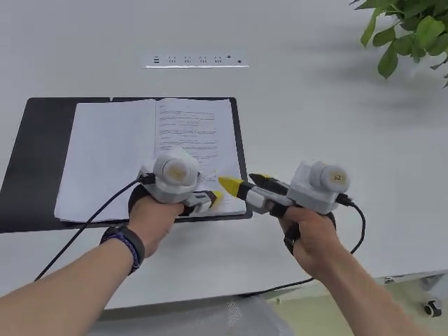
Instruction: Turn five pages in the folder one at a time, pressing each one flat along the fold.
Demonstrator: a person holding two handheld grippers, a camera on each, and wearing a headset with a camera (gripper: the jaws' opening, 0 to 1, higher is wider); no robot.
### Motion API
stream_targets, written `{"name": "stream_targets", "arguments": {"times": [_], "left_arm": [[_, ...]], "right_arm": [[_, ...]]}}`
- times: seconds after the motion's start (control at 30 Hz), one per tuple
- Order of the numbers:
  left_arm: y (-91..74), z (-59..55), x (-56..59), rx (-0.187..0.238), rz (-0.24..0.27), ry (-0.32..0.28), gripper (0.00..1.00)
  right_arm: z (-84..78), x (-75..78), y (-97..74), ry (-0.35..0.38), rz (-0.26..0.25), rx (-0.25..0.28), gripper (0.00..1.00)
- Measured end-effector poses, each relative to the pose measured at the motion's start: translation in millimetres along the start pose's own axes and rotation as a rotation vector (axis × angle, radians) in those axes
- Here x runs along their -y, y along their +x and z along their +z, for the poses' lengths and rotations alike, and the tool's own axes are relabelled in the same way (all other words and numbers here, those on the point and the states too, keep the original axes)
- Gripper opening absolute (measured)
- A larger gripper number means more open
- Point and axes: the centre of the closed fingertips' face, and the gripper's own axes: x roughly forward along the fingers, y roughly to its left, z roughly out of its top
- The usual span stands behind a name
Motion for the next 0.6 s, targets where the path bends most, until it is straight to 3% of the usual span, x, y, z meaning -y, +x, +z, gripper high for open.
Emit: {"name": "stream_targets", "arguments": {"times": [0.1,0.17,0.27,0.5,0.6], "left_arm": [[-3.0,-2.3,0.3,0.000,0.005,-0.015,0.42],[-4.3,-3.8,0.9,0.005,0.006,-0.023,0.42],[-6.6,-5.8,3.0,0.007,0.006,-0.024,0.42],[-13.1,-10.3,9.9,0.001,-0.009,-0.024,0.46],[-18.0,-12.9,17.0,-0.023,-0.023,-0.005,0.51]], "right_arm": [[2.3,5.3,12.2,0.009,0.014,-0.015,0.58],[4.8,2.3,19.1,0.043,0.049,-0.010,0.57],[4.1,3.6,25.0,0.050,0.046,-0.024,0.56],[8.7,2.4,19.0,0.085,0.046,0.015,0.49],[13.3,4.0,11.6,0.148,0.043,0.070,0.42]]}}
